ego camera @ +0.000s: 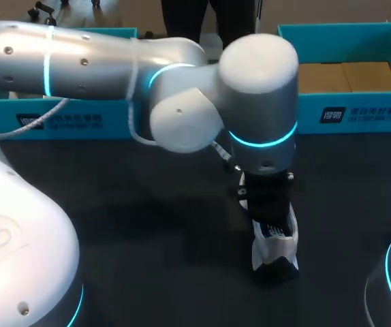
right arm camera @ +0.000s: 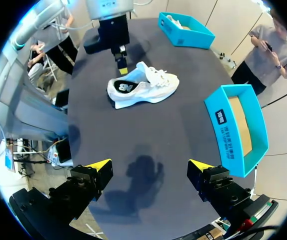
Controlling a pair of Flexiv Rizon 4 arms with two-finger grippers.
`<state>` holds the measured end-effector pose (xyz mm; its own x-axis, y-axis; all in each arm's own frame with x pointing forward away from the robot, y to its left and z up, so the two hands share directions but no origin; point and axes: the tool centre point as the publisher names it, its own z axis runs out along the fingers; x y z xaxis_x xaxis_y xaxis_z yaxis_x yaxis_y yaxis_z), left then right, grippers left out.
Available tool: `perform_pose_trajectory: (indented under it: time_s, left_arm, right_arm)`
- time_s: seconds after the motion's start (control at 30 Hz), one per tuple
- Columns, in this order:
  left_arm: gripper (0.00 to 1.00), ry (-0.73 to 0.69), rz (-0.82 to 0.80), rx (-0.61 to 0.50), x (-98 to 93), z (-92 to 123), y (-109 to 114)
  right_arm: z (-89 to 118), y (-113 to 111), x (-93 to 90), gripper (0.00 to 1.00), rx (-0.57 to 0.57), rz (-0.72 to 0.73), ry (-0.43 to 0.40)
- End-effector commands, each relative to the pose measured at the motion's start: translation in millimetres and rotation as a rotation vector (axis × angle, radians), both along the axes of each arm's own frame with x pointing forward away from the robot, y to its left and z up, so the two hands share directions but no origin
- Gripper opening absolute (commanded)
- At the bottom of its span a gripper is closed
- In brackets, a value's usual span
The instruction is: Take the shoe out of the shoebox, open the shoe tongue, remove and reinsert the insole, then place the shoe into the shoebox
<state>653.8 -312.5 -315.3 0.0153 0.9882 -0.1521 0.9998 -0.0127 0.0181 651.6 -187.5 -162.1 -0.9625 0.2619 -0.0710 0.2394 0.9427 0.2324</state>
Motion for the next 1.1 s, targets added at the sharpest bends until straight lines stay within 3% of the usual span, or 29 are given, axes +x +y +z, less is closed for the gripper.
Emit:
perform_pose_trajectory:
  time_s: [0.03, 0.37, 0.87, 1.1]
  left_arm:
    - [0.00, -0.020, -0.010, 0.024, -4.4, -15, -8]
    - [0.00, -0.032, -0.024, 0.062, -5.3, -42, -13]
    - [0.00, -0.061, -0.023, 0.023, -4.6, -73, -17]
    - [0.00, -0.063, -0.007, 0.006, -0.6, -56, -13]
  right_arm:
    - [0, 1, 0.8, 1.00, -0.002, -0.001, 0.002]
    - [0, 1, 0.8, 1.00, -0.002, -0.001, 0.002]
    - [0, 1, 0.8, 1.00, -0.002, -0.001, 0.002]
    - [0, 1, 0.8, 1.00, -0.002, -0.001, 0.002]
